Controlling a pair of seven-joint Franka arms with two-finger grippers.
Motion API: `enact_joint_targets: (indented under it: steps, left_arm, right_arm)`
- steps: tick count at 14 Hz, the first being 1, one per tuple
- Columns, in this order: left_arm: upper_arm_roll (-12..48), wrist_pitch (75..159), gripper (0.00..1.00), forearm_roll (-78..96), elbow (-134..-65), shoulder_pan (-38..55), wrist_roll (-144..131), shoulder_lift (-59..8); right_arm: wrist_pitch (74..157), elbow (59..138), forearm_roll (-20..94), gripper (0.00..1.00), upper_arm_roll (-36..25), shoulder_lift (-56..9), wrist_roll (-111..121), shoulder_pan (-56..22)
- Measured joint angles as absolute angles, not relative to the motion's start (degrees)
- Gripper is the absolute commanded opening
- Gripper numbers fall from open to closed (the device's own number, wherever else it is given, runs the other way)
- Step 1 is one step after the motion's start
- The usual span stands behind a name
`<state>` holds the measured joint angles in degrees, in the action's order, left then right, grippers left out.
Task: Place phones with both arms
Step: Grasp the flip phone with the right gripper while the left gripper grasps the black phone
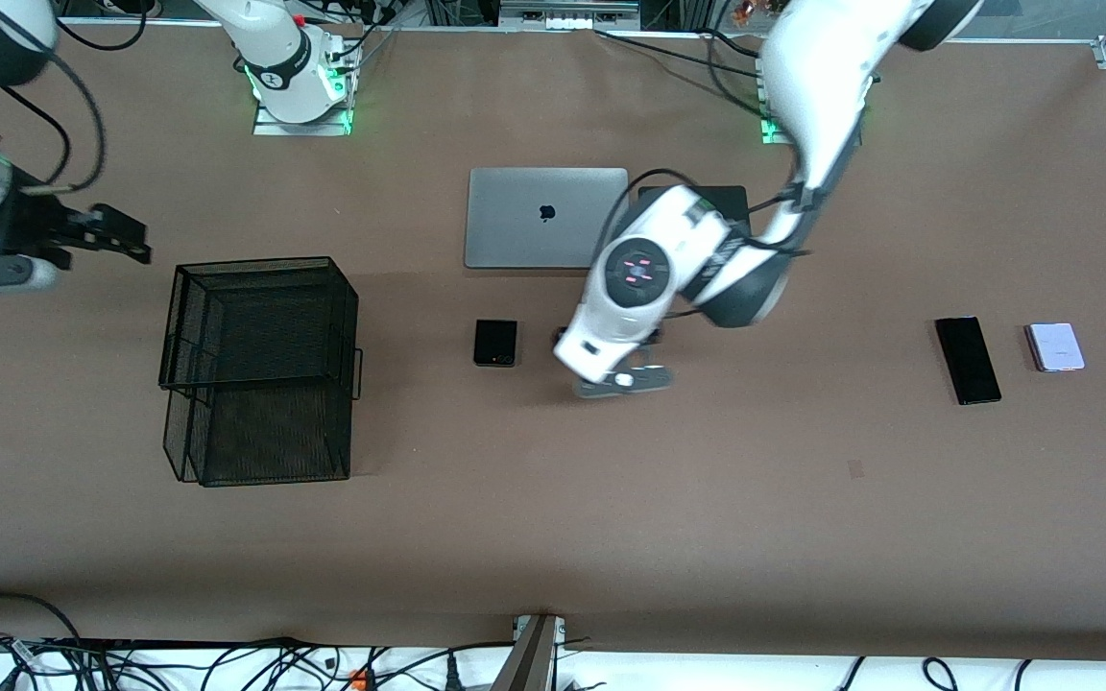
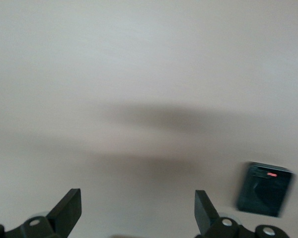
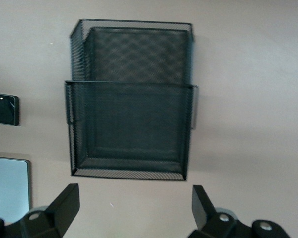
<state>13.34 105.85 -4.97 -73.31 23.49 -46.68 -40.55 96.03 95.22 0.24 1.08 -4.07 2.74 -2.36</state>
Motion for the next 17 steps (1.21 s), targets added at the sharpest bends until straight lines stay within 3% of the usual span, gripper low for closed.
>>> enact_joint_targets:
  steps: [3, 8, 14, 17]
  left_arm:
    - [13.1, 96.7, 1.00, -14.4, -73.6, 17.6, -43.6, -37.1]
    - [13.3, 96.1, 1.00, -17.4, -77.6, 3.2, -25.5, -34.5]
    - [15.1, 121.3, 1.00, -17.4, -101.9, -12.7, -12.4, -24.4]
    - [15.1, 131.0, 1.00, -17.4, -108.3, -21.7, -3.0, -24.7]
  right_arm:
    - [98.7, 95.3, 0.2, 1.00, 1.4, -7.5, -6.9, -10.1]
    - [108.0, 95.5, 0.2, 1.00, 1.8, -14.6, -26.3, -26.7]
    - [122.2, 96.0, 0.2, 1.00, 1.7, -27.3, -42.9, -38.5]
    - [131.7, 99.0, 0.1, 1.00, 1.5, -32.6, -44.7, -40.1]
